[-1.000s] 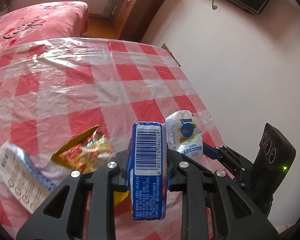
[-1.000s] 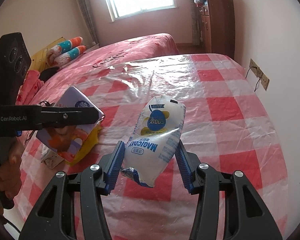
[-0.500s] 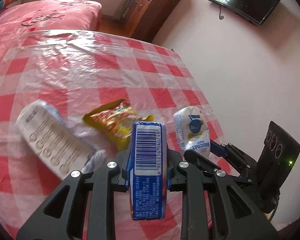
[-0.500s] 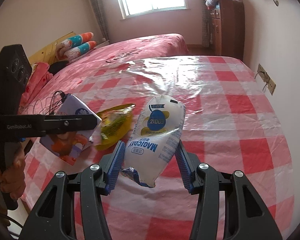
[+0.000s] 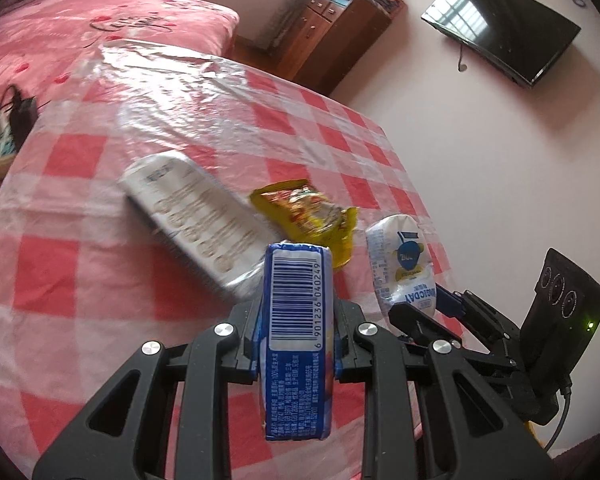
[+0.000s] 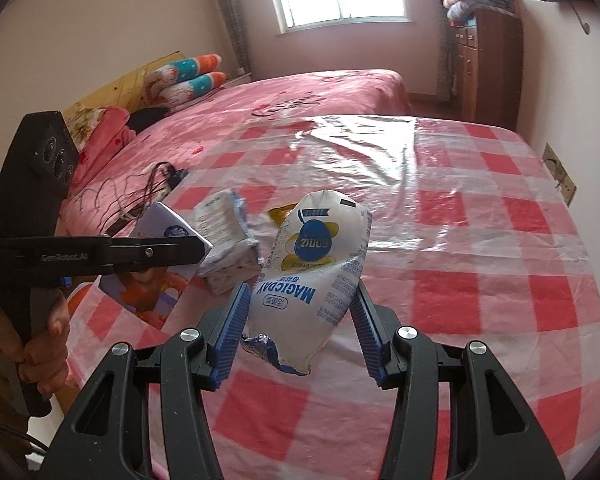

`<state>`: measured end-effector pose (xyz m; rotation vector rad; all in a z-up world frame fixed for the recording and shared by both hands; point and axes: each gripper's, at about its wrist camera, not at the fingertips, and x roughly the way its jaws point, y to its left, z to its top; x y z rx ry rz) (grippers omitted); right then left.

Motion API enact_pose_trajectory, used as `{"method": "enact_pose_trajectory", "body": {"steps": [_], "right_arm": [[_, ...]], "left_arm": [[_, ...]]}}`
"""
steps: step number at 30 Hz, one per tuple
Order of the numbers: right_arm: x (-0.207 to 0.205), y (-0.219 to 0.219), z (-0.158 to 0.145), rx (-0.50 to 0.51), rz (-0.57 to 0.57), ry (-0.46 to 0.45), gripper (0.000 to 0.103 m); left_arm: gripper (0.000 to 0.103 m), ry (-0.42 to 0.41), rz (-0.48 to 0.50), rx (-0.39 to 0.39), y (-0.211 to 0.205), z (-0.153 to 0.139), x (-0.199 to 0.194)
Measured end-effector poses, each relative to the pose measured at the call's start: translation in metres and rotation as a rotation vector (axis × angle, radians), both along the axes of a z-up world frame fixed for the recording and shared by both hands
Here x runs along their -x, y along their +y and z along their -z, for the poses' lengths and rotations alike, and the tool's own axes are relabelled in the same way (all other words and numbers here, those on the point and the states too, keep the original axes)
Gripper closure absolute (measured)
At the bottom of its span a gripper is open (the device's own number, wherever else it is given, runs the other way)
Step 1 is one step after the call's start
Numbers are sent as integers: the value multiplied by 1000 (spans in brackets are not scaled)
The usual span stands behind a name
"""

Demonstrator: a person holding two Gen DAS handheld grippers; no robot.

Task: Collect trash
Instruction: 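Carry the blue box and yogurt pouch over the orange bin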

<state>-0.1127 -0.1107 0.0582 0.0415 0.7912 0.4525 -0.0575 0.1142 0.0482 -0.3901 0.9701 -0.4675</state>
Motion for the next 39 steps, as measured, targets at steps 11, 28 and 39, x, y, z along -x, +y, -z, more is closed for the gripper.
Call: {"method": "enact_pose_trajectory", "body": {"steps": [11,28,39], "right_arm": [[20,45,-8,-33,-120,-7,51],[48,156,-12,32,-385,-19,51],[77,261,-8,82,-634,-19,51]], "left_arm": [[77,8,-129,27,68,10,42],[77,18,-379,-10,175,25,114],[77,79,-532,-48,229,54,153]]}}
